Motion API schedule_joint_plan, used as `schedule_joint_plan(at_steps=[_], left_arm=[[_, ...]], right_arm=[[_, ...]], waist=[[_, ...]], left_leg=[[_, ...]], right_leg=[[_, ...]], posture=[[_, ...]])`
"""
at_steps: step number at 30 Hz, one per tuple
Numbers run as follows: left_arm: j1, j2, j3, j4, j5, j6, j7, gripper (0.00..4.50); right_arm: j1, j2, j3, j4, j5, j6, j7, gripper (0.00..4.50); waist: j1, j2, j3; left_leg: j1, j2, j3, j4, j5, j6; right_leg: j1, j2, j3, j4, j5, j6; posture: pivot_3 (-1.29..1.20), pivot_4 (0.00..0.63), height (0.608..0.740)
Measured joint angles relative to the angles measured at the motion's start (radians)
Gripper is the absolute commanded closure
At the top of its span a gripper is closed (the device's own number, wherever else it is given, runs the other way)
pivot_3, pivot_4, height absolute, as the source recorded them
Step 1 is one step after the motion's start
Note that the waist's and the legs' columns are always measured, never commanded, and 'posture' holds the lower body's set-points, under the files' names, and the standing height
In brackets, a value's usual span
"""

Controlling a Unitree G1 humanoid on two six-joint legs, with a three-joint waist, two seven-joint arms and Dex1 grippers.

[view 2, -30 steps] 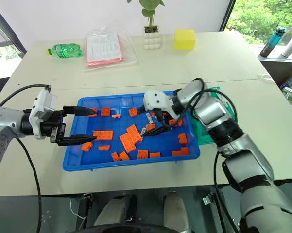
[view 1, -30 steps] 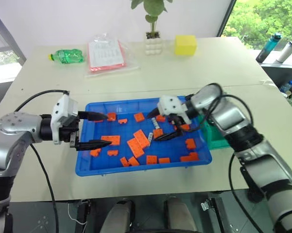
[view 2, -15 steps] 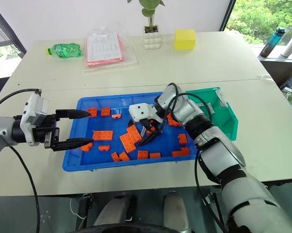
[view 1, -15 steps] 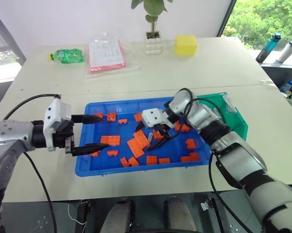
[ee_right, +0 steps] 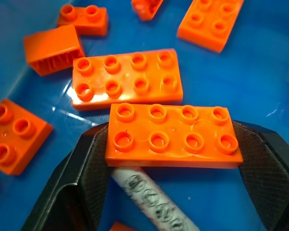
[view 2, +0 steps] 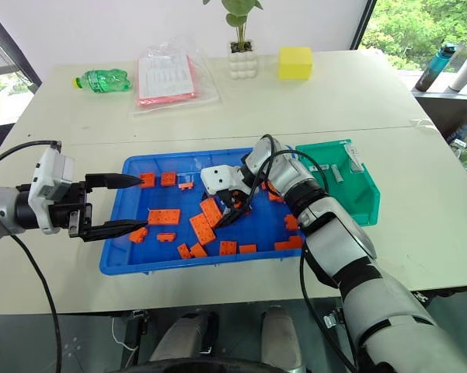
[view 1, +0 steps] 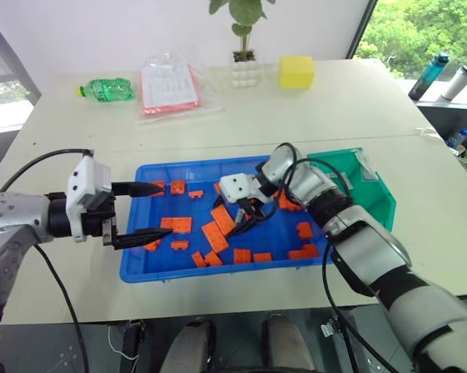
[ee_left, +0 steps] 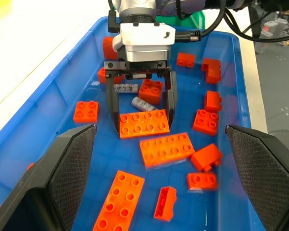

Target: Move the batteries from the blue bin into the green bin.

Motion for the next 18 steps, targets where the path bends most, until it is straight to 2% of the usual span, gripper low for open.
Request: schedule_joint_plan(at_steps=[7, 12, 14, 15, 18], left_arm=[[-0.049, -0.001, -0.034, 0.034, 0.002, -0.004, -0.006, 0.00], [-0.074, -0.002, -0.058, 0.049, 0.004, -0.019, -0.014, 0.00], [-0.080, -0.006, -0.071, 0.056, 0.005, -0.021, -0.018, 0.00], [-0.085, -0.009, -0.075, 0.059, 0.006, -0.021, -0.021, 0.00], [-0.099, -0.011, -0.086, 0.070, 0.010, -0.024, -0.026, 0.00]], right_arm=[[-0.003, 0.060, -0.065, -0.074, 0.043, 0.117, -0.023, 1.32], [-0.006, 0.142, -0.091, -0.155, 0.059, 0.246, -0.131, 1.32], [-0.004, 0.169, -0.091, -0.173, 0.052, 0.294, -0.189, 0.28], [0.002, 0.176, -0.086, -0.191, 0.044, 0.312, -0.217, 0.03], [0.039, 0.157, -0.081, -0.266, 0.018, 0.366, -0.281, 0.03]], waist=[[-0.008, 0.000, 0.000], [-0.022, 0.000, 0.000], [-0.023, 0.000, 0.000], [-0.022, 0.000, 0.000], [-0.018, 0.000, 0.000]], left_leg=[[0.000, 0.000, -0.001, 0.000, 0.000, 0.000], [0.000, 0.000, -0.004, 0.000, 0.001, -0.001], [0.000, 0.000, -0.005, 0.000, 0.001, -0.001], [0.000, -0.001, -0.006, 0.000, 0.001, -0.001], [0.000, -0.003, -0.012, 0.000, 0.001, -0.001]], right_leg=[[0.000, 0.000, -0.001, 0.001, 0.000, 0.000], [0.000, 0.000, -0.002, 0.002, 0.000, 0.000], [0.000, 0.000, -0.003, 0.003, 0.000, 0.000], [0.000, 0.000, -0.003, 0.003, 0.000, 0.000], [0.000, 0.000, -0.003, 0.003, 0.000, 0.000]], posture=[[0.00, 0.150, 0.726], [0.00, 0.150, 0.726], [0.00, 0.150, 0.726], [0.00, 0.150, 0.726], [0.00, 0.150, 0.726]])
